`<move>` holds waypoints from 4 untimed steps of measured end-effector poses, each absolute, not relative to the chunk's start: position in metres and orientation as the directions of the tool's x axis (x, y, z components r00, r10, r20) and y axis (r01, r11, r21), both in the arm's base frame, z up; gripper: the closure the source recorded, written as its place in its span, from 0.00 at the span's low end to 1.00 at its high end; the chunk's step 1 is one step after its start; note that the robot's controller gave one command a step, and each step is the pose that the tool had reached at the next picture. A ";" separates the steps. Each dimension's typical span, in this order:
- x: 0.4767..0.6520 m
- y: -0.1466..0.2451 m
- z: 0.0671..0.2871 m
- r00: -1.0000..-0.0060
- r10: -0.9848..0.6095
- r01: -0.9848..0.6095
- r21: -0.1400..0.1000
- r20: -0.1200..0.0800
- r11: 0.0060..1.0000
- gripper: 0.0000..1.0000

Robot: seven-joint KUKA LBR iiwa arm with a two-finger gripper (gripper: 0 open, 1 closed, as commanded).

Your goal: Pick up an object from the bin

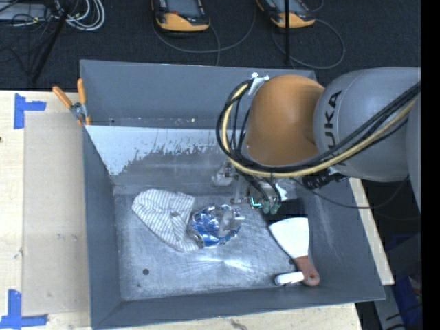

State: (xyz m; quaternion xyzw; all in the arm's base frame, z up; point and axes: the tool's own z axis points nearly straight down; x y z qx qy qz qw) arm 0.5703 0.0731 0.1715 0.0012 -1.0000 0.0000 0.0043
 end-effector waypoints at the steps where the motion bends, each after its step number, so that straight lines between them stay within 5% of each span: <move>1: 0.572 0.073 0.176 -1.000 -0.001 -0.001 0.000 0.001 1.000 0.00; 2: 0.567 0.074 0.082 -0.999 0.039 0.039 0.000 -0.004 0.999 1.00; 3: 0.567 0.074 0.082 -0.999 0.040 0.040 0.000 -0.004 0.999 1.00; 4: 0.567 0.082 0.198 -1.000 0.020 0.020 0.000 -0.001 1.000 1.00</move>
Offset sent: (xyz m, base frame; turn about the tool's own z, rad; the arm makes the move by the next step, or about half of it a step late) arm -0.0072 0.0025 -0.0976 0.0394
